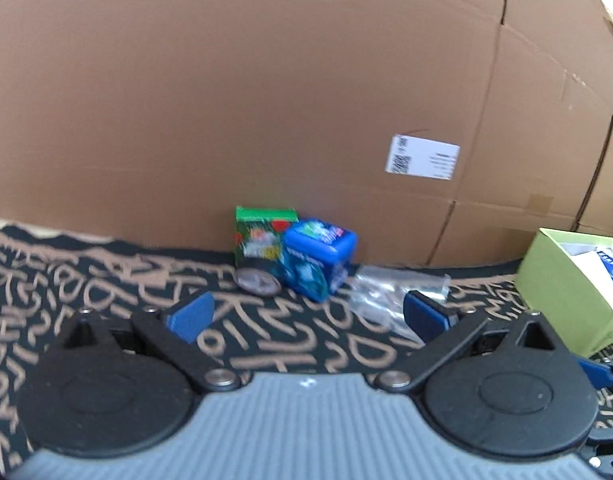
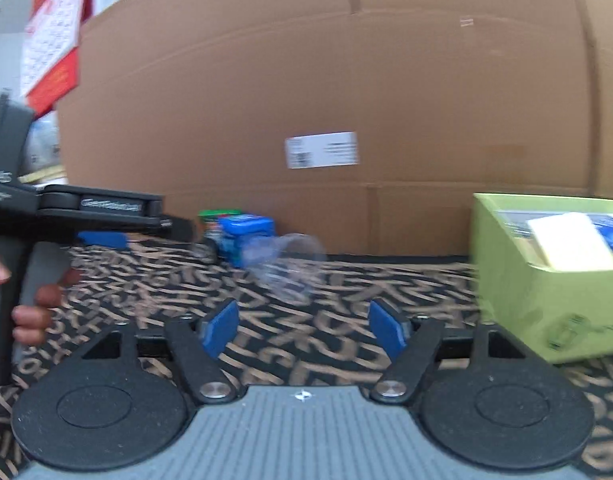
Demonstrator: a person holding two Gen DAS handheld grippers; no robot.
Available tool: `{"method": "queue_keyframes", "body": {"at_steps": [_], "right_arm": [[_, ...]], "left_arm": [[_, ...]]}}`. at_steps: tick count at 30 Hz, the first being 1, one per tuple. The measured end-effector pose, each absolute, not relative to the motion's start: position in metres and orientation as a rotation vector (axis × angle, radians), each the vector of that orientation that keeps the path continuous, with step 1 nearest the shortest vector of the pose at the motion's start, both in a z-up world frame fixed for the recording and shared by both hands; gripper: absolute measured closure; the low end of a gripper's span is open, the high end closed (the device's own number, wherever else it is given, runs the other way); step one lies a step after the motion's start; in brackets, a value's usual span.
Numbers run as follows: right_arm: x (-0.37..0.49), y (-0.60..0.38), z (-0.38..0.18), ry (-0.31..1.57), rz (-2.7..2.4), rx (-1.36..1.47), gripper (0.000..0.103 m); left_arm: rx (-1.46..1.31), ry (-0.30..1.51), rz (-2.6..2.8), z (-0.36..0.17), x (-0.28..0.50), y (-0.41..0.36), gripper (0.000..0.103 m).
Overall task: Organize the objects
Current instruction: 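Open both tools and move them back toward the remaining items, then grasp the blue Mentos tin with the left tool while the right tool grasps the clear cup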
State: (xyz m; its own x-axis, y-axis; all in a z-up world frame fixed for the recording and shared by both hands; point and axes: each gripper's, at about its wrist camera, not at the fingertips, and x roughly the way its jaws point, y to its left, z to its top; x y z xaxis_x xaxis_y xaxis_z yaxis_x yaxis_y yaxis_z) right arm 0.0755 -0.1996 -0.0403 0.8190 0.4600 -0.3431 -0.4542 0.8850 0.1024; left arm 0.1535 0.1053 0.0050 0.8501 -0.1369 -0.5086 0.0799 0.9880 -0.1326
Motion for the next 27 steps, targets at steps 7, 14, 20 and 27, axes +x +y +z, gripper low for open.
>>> {"method": "queue_keyframes", "body": {"at_steps": [7, 14, 20, 27], "right_arm": [[0.129, -0.152, -0.04, 0.397, 0.554, -0.095, 0.044], [0.175, -0.127, -0.051, 0.469, 0.604, -0.103, 0.076], [0.168, -0.141, -0.058, 0.496, 0.563, -0.055, 0.096], [0.136, -0.176, -0.043, 0.431, 0.52, 0.025, 0.096]], "left_arm": [[0.015, 0.533, -0.148, 0.002, 0.202, 0.095, 0.001], [0.042, 0.569, -0.159, -0.006, 0.25, 0.086, 0.001], [0.053, 0.61, -0.168, -0.018, 0.271, 0.073, 0.004], [0.057, 0.681, -0.181, -0.031, 0.279, 0.058, 0.038]]}}
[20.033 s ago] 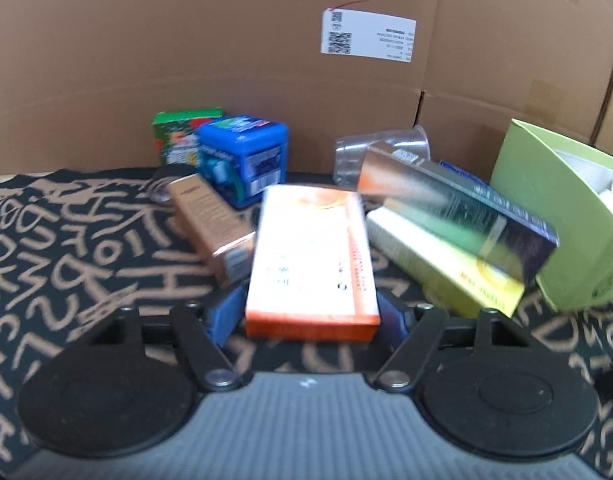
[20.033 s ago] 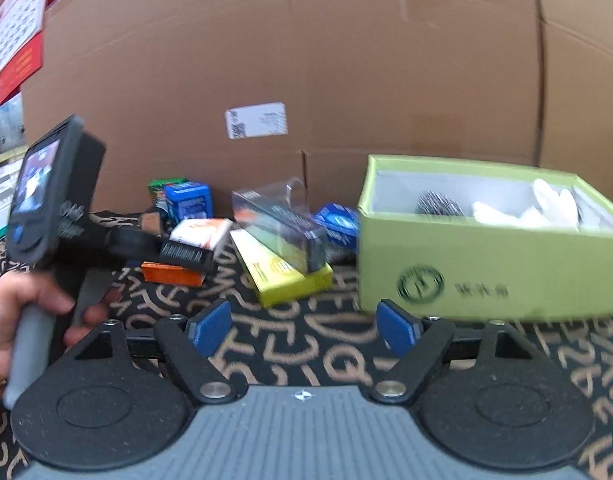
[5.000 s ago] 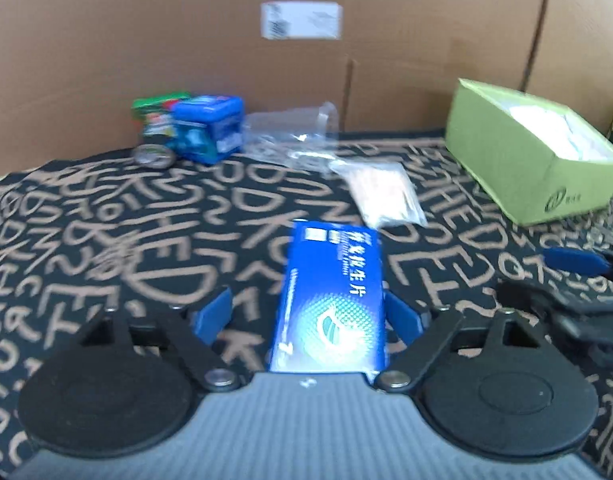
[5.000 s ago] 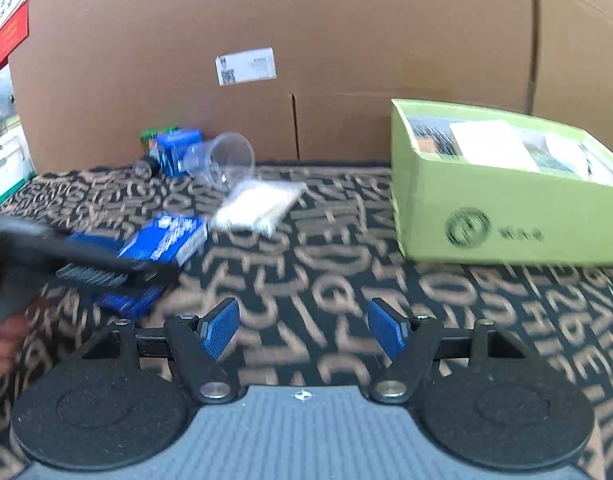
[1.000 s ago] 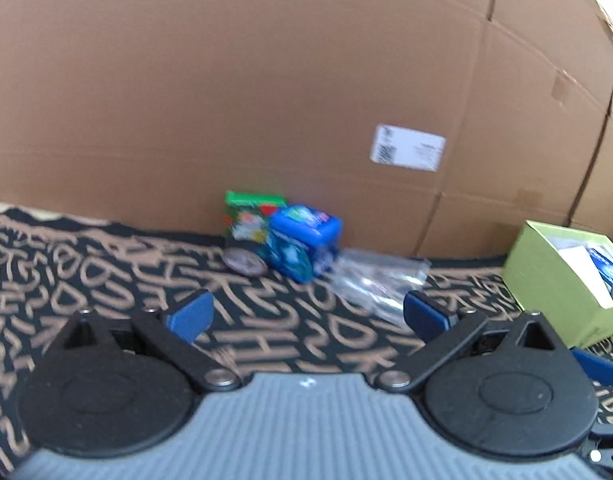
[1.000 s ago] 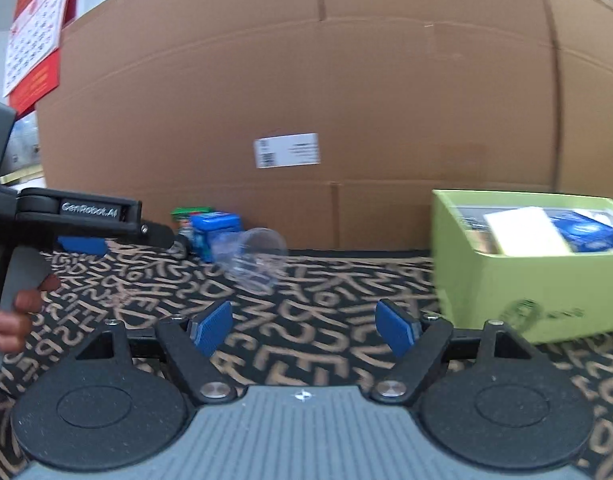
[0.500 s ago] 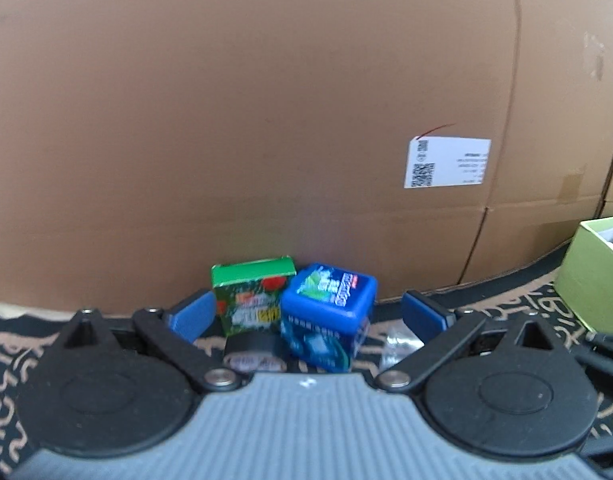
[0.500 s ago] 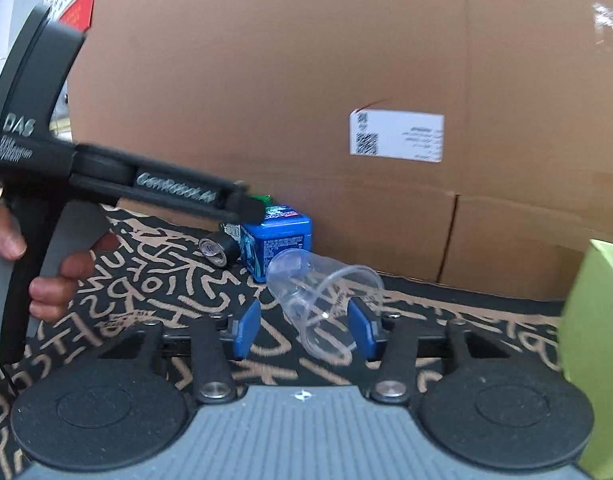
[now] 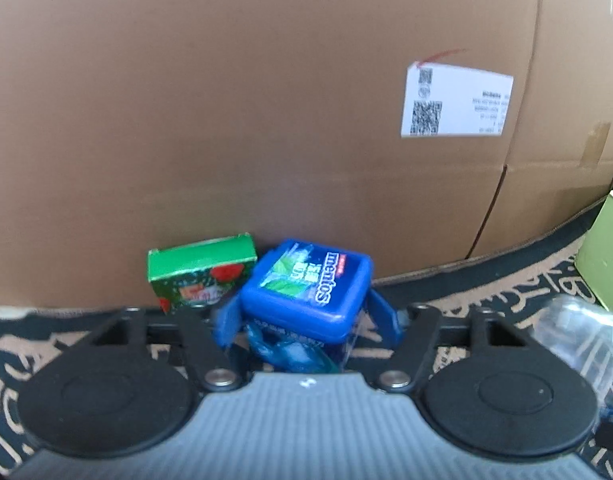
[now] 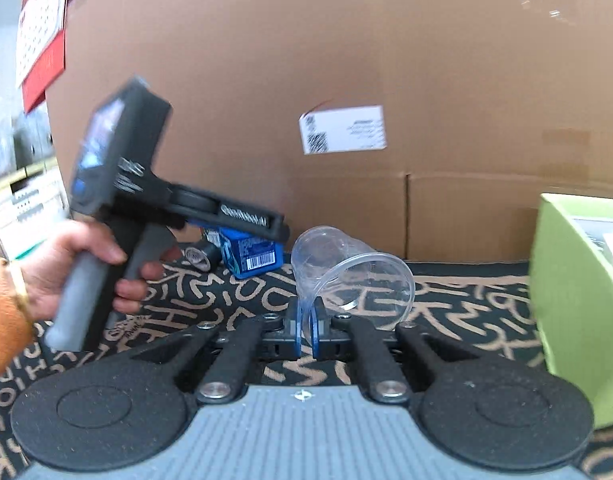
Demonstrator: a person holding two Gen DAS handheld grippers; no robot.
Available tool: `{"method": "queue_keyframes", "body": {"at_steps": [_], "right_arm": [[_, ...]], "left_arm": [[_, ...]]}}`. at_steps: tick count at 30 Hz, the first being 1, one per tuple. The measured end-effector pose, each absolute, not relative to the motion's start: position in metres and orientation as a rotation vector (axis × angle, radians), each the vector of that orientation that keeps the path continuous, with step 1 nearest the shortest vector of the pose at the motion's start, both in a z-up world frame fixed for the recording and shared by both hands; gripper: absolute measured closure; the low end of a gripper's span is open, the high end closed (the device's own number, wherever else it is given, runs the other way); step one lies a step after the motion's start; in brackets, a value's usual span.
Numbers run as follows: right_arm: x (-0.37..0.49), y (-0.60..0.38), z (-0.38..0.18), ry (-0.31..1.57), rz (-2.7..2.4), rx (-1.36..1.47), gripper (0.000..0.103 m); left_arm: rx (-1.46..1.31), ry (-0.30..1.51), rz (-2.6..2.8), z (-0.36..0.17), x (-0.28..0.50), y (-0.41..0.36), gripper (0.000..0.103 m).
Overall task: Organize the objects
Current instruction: 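Grasp the blue Mentos tin with the left tool while the right tool grasps the clear cup, then carry the Mentos tin and clear cup into the light-green box and open both tools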
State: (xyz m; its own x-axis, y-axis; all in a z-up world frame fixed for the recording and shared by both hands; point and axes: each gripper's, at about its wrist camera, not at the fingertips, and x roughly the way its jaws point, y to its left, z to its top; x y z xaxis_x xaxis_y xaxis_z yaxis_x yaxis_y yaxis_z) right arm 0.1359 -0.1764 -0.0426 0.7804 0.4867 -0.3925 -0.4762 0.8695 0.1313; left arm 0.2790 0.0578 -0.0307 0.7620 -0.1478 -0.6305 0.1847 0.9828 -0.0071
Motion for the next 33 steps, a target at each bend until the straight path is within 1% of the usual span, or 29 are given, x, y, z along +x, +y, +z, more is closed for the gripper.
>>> {"method": "queue_keyframes", "body": {"at_steps": [5, 11, 16, 18, 22, 23, 24, 26, 27, 28, 29, 30, 33], "right_arm": [[0.113, -0.197, -0.044, 0.412, 0.49, 0.066, 0.096], [0.087, -0.219, -0.05, 0.455, 0.437, 0.085, 0.096], [0.072, -0.229, -0.059, 0.495, 0.372, 0.039, 0.096], [0.07, -0.233, -0.063, 0.503, 0.367, 0.047, 0.096], [0.07, -0.234, -0.063, 0.498, 0.367, 0.057, 0.095], [0.071, -0.233, -0.063, 0.495, 0.368, 0.055, 0.094], [0.071, -0.232, -0.063, 0.493, 0.369, 0.052, 0.094], [0.073, -0.231, -0.064, 0.499, 0.373, 0.049, 0.094], [0.075, -0.229, -0.065, 0.502, 0.379, 0.051, 0.094], [0.076, -0.229, -0.065, 0.504, 0.387, 0.054, 0.094], [0.079, -0.227, -0.066, 0.511, 0.394, 0.058, 0.094], [0.081, -0.227, -0.067, 0.523, 0.405, 0.061, 0.094], [0.075, -0.23, -0.064, 0.495, 0.412, 0.073, 0.096]], "left_arm": [[0.044, 0.689, -0.243, -0.028, 0.248, 0.048, 0.038], [0.05, 0.711, -0.412, -0.028, 0.181, 0.029, 0.038], [0.142, 0.671, -0.46, -0.033, 0.135, 0.009, 0.037], [0.165, 0.66, -0.451, -0.034, 0.131, 0.006, 0.031], [0.186, 0.653, -0.422, -0.029, 0.133, 0.005, 0.025], [0.183, 0.651, -0.415, -0.028, 0.131, 0.005, 0.021], [0.183, 0.648, -0.408, -0.029, 0.133, 0.005, 0.019], [0.19, 0.647, -0.395, -0.032, 0.139, 0.003, 0.019], [0.189, 0.652, -0.392, -0.033, 0.14, 0.003, 0.02], [0.185, 0.663, -0.395, -0.034, 0.141, 0.002, 0.023], [0.176, 0.677, -0.406, -0.035, 0.143, 0.002, 0.037], [0.165, 0.695, -0.415, -0.036, 0.144, 0.002, 0.04], [0.15, 0.711, -0.405, -0.034, 0.143, -0.001, 0.04]]}}
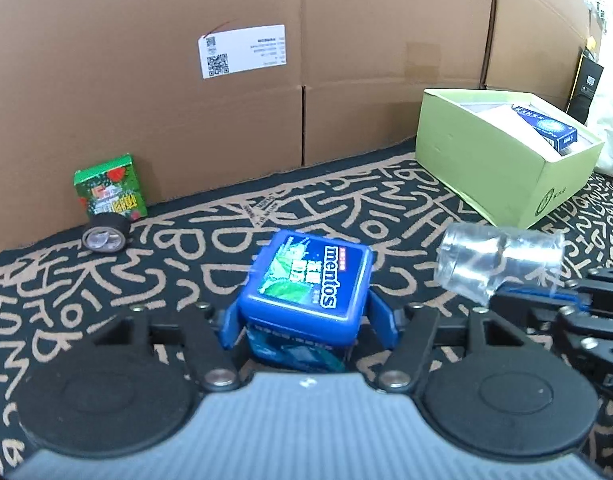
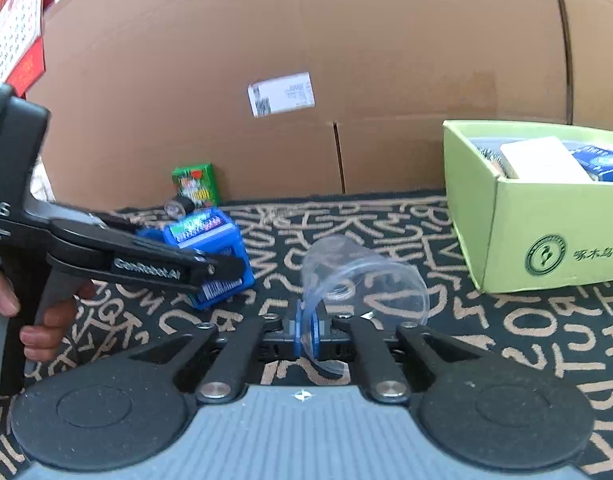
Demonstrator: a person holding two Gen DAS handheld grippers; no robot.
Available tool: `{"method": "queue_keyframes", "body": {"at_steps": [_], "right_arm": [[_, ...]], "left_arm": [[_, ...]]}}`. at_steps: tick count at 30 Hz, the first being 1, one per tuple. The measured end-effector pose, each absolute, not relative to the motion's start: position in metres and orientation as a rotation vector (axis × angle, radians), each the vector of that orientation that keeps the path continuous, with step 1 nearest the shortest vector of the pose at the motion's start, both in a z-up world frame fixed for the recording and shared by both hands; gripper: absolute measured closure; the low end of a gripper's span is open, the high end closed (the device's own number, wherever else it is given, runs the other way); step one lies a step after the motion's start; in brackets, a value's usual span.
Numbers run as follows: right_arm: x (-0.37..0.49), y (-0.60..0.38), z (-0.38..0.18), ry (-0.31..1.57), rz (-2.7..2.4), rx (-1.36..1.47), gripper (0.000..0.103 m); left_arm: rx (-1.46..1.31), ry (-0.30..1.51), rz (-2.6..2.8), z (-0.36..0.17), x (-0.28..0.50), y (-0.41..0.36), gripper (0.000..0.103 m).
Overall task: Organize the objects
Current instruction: 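Carry the Mentos tin and clear cup into the light-green box and open both tools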
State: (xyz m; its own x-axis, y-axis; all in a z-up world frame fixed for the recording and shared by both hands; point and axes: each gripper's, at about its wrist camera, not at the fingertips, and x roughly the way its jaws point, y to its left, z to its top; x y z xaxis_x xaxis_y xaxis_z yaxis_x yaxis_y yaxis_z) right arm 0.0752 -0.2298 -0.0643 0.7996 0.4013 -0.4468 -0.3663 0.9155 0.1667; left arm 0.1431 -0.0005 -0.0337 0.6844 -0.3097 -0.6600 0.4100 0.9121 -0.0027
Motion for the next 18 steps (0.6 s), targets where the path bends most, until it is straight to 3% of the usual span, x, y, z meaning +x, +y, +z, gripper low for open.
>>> {"method": "queue_keyframes", "body": {"at_steps": [9, 18], "right_arm": [[0.04, -0.277, -0.019, 0.311, 0.344, 0.109, 0.096], [0.04, -0.351, 0.017, 0.184, 0.085, 0.018, 0.096]], "left_arm": [[0.095, 0.611, -0.556, 0.026, 0.129, -0.042, 0.04], [0.08, 0.508, -0.711, 0.084, 0.145, -0.14, 0.04]]}}
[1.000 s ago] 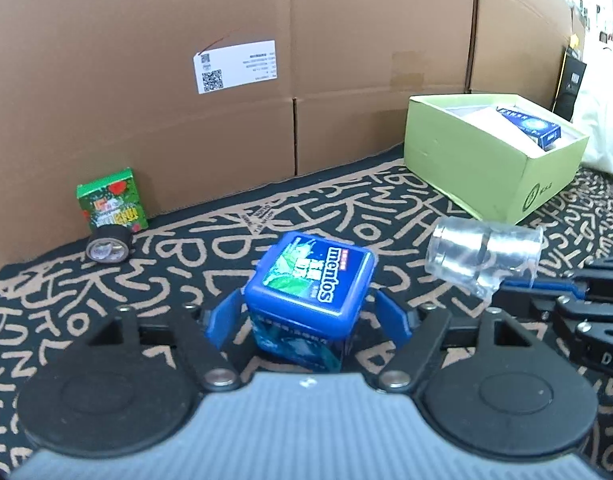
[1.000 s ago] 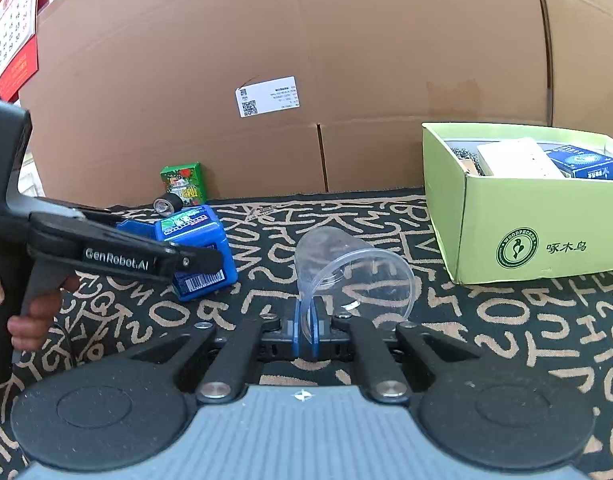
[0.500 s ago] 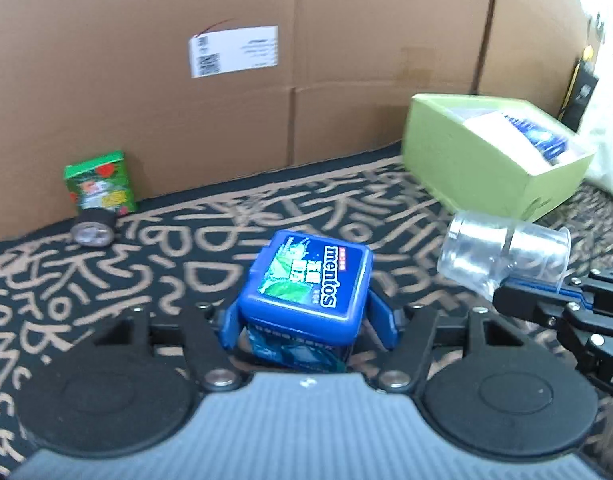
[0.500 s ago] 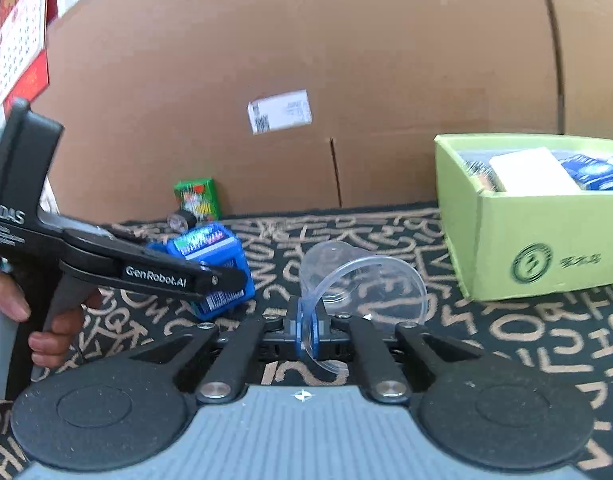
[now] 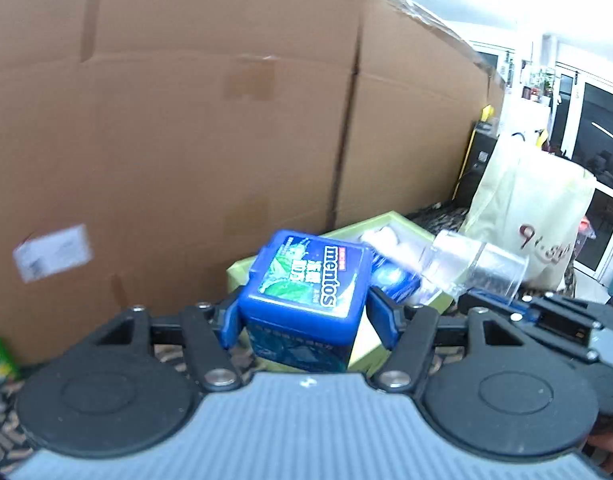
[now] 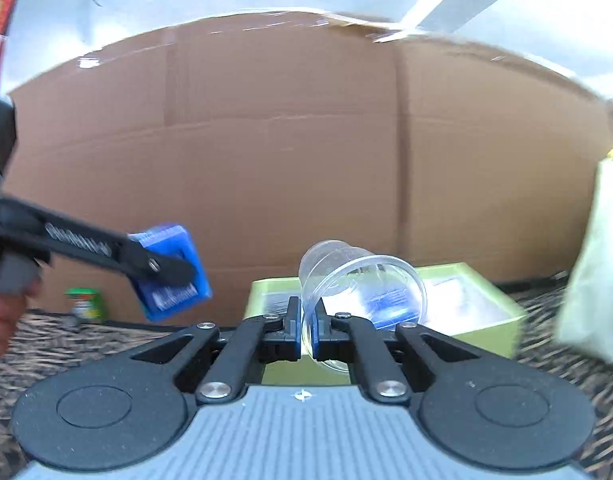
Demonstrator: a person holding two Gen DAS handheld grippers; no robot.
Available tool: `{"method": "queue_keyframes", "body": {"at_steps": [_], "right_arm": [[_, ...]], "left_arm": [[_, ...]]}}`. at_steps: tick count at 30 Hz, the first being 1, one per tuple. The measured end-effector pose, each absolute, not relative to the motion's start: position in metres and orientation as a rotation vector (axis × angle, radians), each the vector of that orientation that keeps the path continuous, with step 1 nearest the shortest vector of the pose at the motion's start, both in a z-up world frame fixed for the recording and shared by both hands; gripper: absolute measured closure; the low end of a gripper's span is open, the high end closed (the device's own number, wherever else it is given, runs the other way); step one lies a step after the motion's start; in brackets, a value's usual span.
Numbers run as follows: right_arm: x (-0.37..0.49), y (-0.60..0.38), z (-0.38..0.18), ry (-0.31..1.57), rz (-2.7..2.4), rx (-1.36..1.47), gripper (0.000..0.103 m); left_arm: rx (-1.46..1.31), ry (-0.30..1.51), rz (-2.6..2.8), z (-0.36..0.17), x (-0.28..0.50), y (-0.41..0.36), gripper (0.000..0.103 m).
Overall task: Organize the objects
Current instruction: 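Carry the Mentos tin and clear cup into the light-green box and open both tools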
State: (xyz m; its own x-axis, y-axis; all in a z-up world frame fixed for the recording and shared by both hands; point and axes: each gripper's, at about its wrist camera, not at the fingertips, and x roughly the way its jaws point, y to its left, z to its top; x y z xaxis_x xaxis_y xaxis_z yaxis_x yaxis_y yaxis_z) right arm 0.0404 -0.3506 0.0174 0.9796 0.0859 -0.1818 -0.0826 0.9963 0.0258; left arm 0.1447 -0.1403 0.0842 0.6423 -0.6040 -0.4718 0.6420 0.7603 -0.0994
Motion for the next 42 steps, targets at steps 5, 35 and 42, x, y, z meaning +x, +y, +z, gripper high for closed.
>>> {"method": "queue_keyframes", "body": {"at_steps": [5, 35, 42], "right_arm": [[0.069, -0.389, 0.019, 0.178, -0.033, -0.033, 0.096], [0.146, -0.441, -0.024, 0.297, -0.127, 0.03, 0.063], [0.088, -0.426, -0.019, 0.18, -0.098, 0.105, 0.035]], "left_arm": [[0.08, 0.527, -0.739, 0.095, 0.173, -0.205, 0.04], [0.018, 0.554, -0.59, 0.045, 0.23, -0.272, 0.0], [-0.068, 0.529, -0.642, 0.047, 0.183, -0.213, 0.0]]}}
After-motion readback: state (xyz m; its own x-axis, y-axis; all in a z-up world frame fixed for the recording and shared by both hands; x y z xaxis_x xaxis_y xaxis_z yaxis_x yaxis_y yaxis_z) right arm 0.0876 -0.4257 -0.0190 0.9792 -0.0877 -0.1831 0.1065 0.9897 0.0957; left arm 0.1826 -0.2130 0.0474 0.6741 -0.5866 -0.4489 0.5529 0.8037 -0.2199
